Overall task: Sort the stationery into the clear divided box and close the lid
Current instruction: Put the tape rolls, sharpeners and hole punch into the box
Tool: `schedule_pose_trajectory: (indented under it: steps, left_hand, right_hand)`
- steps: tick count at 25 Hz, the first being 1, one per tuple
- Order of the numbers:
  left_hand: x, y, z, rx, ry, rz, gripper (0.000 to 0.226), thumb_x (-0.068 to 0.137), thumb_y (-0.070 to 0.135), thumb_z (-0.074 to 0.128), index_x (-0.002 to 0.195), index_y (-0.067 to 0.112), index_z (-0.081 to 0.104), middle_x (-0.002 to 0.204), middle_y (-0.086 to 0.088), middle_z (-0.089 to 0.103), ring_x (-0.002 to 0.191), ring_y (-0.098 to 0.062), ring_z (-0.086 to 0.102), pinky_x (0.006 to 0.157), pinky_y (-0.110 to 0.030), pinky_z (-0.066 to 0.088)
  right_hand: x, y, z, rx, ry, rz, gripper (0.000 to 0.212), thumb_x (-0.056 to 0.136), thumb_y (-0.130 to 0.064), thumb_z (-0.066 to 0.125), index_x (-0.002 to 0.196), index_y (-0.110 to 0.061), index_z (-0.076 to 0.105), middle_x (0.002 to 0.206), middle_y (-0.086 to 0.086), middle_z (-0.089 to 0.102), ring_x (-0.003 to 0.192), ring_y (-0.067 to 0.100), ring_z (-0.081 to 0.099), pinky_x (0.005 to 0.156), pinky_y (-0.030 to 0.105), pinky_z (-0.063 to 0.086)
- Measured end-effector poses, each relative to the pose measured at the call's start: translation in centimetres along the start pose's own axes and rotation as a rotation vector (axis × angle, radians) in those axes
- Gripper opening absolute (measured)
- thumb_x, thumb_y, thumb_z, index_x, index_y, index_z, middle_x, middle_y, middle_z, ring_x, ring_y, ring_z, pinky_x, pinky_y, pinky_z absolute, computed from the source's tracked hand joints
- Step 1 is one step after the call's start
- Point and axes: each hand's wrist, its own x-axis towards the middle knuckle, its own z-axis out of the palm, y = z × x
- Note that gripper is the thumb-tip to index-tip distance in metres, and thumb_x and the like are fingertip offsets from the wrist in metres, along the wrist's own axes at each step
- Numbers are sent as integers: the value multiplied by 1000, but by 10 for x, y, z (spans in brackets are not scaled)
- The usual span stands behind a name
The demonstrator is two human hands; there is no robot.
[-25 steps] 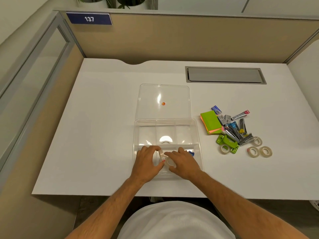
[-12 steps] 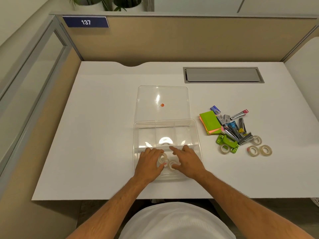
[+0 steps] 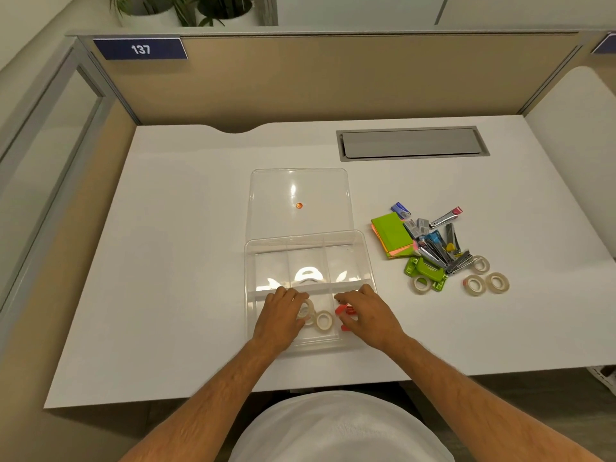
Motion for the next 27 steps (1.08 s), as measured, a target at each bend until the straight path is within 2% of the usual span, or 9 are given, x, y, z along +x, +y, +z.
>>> schedule_pose_trajectory:
  steps: [3,6,11,18,23,25,27]
  left_hand:
    - [3,4,-2,77,-11,6,46,87,30,69,130,26,55,126,6,59,115,-18,48,99,-33,36]
    - [3,8,0,123,-18,-6,44,88,34,66,130,26,56,125,5,61,114,-19,49,97,-33,38]
    - [5,28,-2,49,128,-95,38,87,41,67,121,23,64,119,5,65,107,-18,53,90,-33,43]
    - [39,107,-15,-154,269,31,31,91,37,64,117,20,68,113,4,67,105,-18,57,88,-32,45]
    - [70,183,0,-240,235,46,34,93,40,60,121,22,64,116,5,64,105,-15,56,87,-30,46]
    - [81,208,15,-255,202,39,36,94,41,59,125,23,62,120,6,63,108,-14,56,88,-29,46]
    - [92,229,29,-272,162,-10,40,94,44,58,128,24,58,125,5,60,113,-15,54,88,-29,44]
  right_hand:
    - [0,3,-4,20,-6,-21,30,91,-30,62,121,-26,63,109,-6,67,104,11,50,84,27,51]
    - [0,8,-7,42,-5,-27,27,91,-32,61,117,-26,64,108,-8,66,102,9,50,81,24,49]
    - [0,17,-15,137,14,-64,22,93,-30,59,113,-25,67,105,-9,66,98,8,52,79,24,49]
    - [-9,60,-43,184,66,-75,20,96,-23,55,111,-19,68,98,-1,70,84,12,57,76,21,43]
    - [-26,126,-81,146,47,-96,26,96,-26,55,118,-19,66,109,-3,70,94,12,62,82,23,47]
    - [-32,155,-92,129,30,-78,30,95,-28,56,123,-20,63,115,-3,69,103,14,62,85,20,42]
    - [-41,183,-99,90,2,-62,37,95,-31,56,131,-21,58,127,-2,64,115,16,58,92,23,43]
